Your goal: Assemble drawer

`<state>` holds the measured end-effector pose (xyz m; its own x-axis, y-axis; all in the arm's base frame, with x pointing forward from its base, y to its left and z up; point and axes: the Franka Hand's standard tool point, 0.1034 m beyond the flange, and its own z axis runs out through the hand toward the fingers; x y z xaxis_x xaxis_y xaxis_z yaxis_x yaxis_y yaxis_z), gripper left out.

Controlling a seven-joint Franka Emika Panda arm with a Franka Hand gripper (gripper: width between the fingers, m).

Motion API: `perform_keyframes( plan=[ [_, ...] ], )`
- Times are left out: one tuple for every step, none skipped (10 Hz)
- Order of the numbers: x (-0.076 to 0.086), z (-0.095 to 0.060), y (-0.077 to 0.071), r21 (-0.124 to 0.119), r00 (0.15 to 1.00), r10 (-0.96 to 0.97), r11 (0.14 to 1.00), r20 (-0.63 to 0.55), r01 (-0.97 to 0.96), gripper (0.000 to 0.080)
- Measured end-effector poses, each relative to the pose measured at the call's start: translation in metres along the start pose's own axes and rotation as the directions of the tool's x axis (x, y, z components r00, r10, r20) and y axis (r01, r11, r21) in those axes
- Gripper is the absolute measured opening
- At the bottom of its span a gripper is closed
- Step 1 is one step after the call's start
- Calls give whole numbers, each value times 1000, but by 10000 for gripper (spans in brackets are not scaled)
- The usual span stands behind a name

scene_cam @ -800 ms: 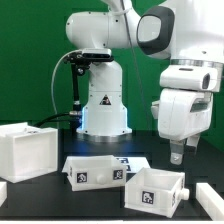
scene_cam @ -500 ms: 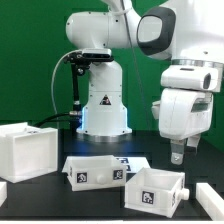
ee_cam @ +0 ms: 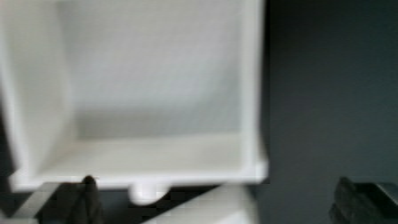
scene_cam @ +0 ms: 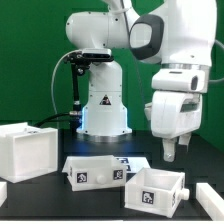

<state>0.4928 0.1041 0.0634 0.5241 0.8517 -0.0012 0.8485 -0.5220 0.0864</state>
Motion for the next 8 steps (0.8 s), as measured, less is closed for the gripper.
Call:
perform_keyframes(
  plan=[
    [-5, 13, -10, 15, 1000, 1, 1000, -5, -1, 650],
    [-4, 24, -15, 21, 1000, 0, 1000, -23, 0, 650],
    [-4, 38, -20, 28, 999, 3, 1000, -37, -2, 650],
    [-5, 43, -18, 34, 999, 4, 999, -37, -3, 650],
    [-4, 44, -16, 32, 999, 5, 999, -39, -4, 650],
    [-3, 44, -17, 32, 999, 4, 999, -39, -3, 650],
    [-3, 44, -17, 33, 999, 4, 999, -38, -3, 560],
    [-4, 44, -17, 33, 999, 4, 999, -38, -3, 376]
  ],
)
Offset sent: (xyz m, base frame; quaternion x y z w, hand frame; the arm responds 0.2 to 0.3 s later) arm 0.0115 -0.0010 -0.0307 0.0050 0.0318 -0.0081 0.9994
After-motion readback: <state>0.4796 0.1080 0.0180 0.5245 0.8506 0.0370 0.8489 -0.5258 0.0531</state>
